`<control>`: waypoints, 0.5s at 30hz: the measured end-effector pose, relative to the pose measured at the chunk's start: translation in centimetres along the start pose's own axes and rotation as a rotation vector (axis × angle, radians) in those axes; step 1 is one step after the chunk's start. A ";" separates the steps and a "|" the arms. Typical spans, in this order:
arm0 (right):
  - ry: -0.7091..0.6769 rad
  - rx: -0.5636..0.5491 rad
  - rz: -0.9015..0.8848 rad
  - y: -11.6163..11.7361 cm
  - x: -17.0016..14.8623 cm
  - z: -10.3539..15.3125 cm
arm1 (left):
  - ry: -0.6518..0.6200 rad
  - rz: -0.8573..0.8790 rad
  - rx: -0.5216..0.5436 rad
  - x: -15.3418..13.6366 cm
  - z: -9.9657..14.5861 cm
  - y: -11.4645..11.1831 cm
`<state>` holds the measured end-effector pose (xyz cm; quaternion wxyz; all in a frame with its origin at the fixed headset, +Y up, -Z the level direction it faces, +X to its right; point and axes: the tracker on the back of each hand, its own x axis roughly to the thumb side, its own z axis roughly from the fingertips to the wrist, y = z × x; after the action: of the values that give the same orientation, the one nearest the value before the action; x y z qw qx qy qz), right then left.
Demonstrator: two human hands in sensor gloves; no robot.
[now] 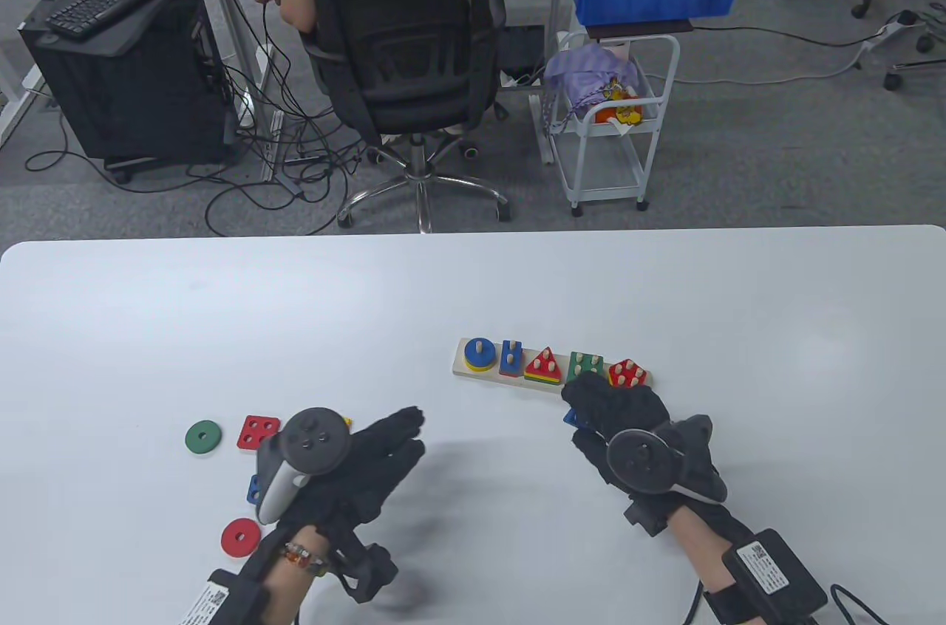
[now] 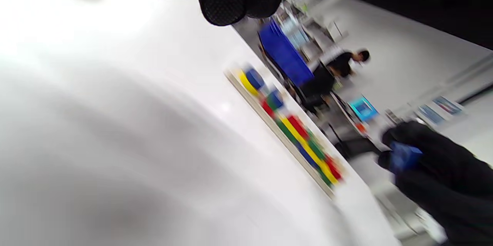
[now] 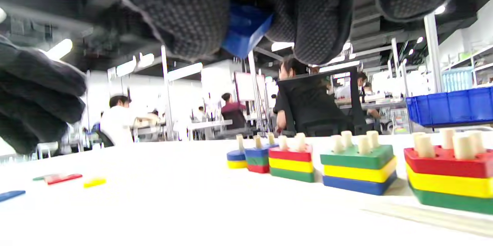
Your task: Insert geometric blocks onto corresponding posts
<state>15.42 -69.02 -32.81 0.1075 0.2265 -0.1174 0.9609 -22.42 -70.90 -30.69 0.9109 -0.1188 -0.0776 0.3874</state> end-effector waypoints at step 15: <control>0.212 0.266 0.239 5.2 0.0 -10.4 | 0.475 -0.714 0.377 -5.5 4.6 6.9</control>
<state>9.81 -71.08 -42.73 -0.0264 0.1205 -0.0038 0.9923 -32.02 -69.52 -28.48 0.9855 -0.0025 0.1686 0.0191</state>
